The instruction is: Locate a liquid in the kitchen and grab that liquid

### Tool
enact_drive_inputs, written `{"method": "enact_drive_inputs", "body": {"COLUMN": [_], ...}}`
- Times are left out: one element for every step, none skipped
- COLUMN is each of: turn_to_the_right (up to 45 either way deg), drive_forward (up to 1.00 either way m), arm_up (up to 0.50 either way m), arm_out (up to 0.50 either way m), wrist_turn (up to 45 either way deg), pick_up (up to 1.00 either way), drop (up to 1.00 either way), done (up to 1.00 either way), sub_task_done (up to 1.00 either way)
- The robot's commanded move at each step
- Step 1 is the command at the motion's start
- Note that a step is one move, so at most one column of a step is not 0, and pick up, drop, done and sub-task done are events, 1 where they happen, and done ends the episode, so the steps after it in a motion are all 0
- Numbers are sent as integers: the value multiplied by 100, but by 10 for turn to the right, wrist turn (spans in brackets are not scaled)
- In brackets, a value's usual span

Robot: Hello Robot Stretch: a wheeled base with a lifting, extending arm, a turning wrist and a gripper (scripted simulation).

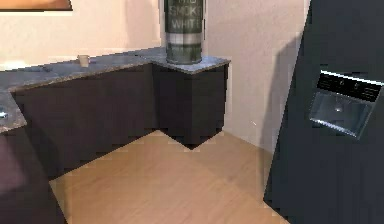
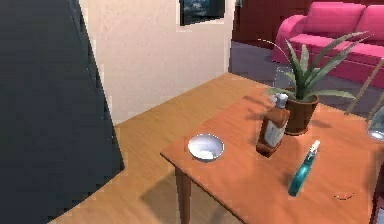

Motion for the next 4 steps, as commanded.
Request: {"method": "enact_drive_inputs", "body": {"turn_to_the_right": [240, 0, 0, 0], "drive_forward": [0, 0, 0, 0], "arm_up": [0, 50, 36, 0], "arm_out": [0, 0, 0, 48], "wrist_turn": [0, 0, 0, 0], "pick_up": [0, 0, 0, 0], "drop": [0, 0, 0, 0], "done": [0, 0, 0, 0], "sub_task_done": [0, 0, 0, 0]}}
